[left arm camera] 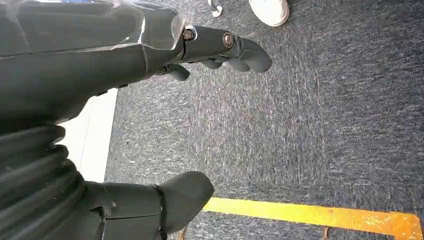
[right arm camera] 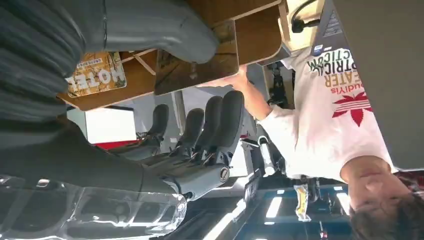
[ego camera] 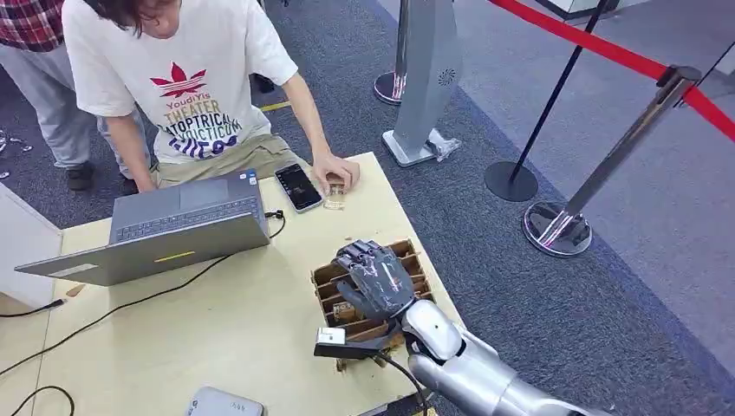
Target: Pass the card to the sensor for recognition and then transmit it.
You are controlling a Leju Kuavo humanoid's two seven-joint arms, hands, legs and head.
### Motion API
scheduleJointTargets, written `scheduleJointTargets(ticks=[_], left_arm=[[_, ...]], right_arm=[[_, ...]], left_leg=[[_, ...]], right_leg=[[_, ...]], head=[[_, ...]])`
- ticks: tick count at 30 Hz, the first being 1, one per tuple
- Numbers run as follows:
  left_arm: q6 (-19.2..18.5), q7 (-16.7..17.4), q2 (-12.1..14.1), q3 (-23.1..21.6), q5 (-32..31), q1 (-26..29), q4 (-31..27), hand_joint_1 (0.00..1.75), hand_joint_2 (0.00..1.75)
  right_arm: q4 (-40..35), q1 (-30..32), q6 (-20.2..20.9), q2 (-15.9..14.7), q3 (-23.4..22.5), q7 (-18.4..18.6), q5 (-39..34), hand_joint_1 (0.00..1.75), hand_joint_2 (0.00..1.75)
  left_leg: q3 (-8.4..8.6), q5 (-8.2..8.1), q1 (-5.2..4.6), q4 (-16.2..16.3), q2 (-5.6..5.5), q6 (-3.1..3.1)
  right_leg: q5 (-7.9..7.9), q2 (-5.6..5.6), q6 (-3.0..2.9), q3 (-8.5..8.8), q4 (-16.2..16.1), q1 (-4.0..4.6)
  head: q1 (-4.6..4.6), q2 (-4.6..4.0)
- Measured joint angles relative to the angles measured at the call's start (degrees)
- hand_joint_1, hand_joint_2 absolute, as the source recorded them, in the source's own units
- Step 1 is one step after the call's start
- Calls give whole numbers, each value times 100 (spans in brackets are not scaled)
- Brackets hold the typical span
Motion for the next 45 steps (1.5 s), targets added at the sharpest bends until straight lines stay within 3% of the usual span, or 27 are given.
scheduleJointTargets(ticks=[3,6,10,15,21,35,40,45], left_arm=[[22,-24,-2,18,0,-1,0,0,175],[26,-35,-4,55,0,-2,-2,0,175],[37,-44,-7,90,-20,-3,-2,0,175],[37,-44,-7,98,-63,-5,-2,0,175],[39,-44,-9,98,-79,-6,-2,0,175],[35,-44,-24,101,-142,-7,-2,0,175],[-4,-70,-26,101,-243,-9,-2,0,175],[-48,-94,-26,101,-347,-24,-2,0,175]], right_arm=[[35,-19,13,2,0,0,0,87,175],[42,-19,22,4,0,2,4,101,175],[44,-19,79,7,-2,20,87,106,175],[42,-18,158,7,-13,44,105,138,175],[42,-16,195,20,-13,50,197,155,175],[-83,2,350,155,-48,197,306,171,175],[-334,17,767,216,-120,-207,-180,169,175],[-812,-62,1639,310,-175,-546,-1085,175,175]], left_leg=[[0,0,0,0,0,0],[0,0,0,0,0,0],[1,0,0,0,0,0],[1,0,0,0,0,0],[1,0,0,0,0,0],[1,0,0,0,0,0],[1,0,0,0,1,0],[1,0,1,0,1,0]], right_leg=[[0,0,0,0,0,0],[0,0,0,0,0,0],[0,0,0,0,0,0],[0,0,0,0,0,0],[0,0,0,0,0,0],[0,0,0,0,0,0],[0,1,0,0,0,0],[0,1,0,0,1,1]], head=[[2,0],[0,0],[0,0],[2,0],[0,0],[2,0],[2,0],[2,0]])
